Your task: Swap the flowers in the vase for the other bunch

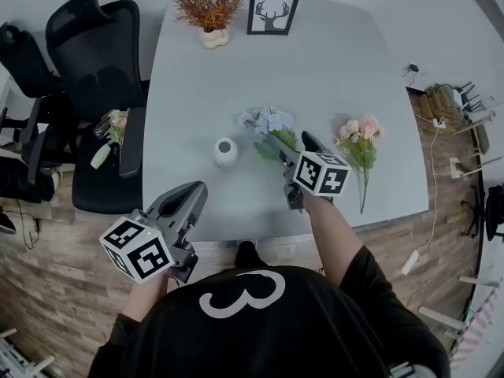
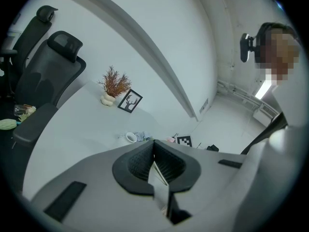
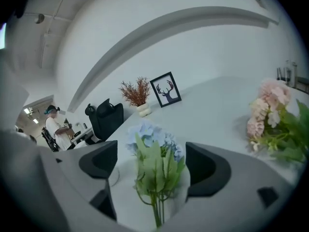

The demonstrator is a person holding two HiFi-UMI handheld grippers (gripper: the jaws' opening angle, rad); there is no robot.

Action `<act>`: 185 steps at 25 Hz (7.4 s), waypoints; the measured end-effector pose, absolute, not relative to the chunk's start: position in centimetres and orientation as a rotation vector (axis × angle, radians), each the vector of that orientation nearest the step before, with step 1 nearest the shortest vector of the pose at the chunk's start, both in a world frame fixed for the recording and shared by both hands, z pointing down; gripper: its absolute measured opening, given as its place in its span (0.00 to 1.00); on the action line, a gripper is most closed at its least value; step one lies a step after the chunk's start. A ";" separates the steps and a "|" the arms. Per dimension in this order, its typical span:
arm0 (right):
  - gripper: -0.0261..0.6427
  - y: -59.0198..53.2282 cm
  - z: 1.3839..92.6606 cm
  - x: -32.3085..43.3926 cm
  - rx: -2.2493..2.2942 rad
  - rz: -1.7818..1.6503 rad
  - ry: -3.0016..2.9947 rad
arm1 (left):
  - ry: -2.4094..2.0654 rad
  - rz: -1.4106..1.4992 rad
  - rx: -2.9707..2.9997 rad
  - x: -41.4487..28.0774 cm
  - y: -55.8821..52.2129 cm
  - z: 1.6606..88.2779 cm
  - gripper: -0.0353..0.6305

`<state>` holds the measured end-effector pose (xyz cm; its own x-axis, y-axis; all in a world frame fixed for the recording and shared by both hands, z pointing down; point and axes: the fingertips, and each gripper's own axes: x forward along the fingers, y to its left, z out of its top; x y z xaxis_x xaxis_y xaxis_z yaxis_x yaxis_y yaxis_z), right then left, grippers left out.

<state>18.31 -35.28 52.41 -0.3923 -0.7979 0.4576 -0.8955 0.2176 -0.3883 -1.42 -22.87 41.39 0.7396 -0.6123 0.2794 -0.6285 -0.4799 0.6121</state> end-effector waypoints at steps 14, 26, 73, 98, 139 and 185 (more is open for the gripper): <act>0.07 -17.1 31.4 10.8 1.469 0.293 -2.878 | -0.864 -0.034 2.453 -4.3 -13.0 32.5 0.07; 0.05 -4.1 32.2 6.1 1.199 0.429 -2.874 | -0.693 -0.019 2.607 -3.2 -4.6 30.2 0.07; 0.36 -23.1 41.3 34.1 1.524 0.522 -2.423 | -0.660 0.149 2.472 11.6 -19.4 37.2 0.07; 0.46 -33.7 58.4 43.5 1.365 0.864 -1.799 | -0.813 0.201 2.361 12.3 -26.3 38.4 0.07; 0.17 -31.7 29.5 24.6 1.705 0.022 -2.310 | -0.811 0.065 2.368 -2.8 -23.9 36.0 0.07; 0.17 -33.7 35.2 0.7 1.430 -0.344 -2.771 | -0.851 0.118 2.252 -12.2 -24.8 41.3 0.07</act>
<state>0.75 -33.65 35.24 -0.5844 -0.8058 -0.0956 -0.8048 0.5603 0.1959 -12.21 -24.84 41.35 0.7782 -0.5428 0.3158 -0.6084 -0.5269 0.5935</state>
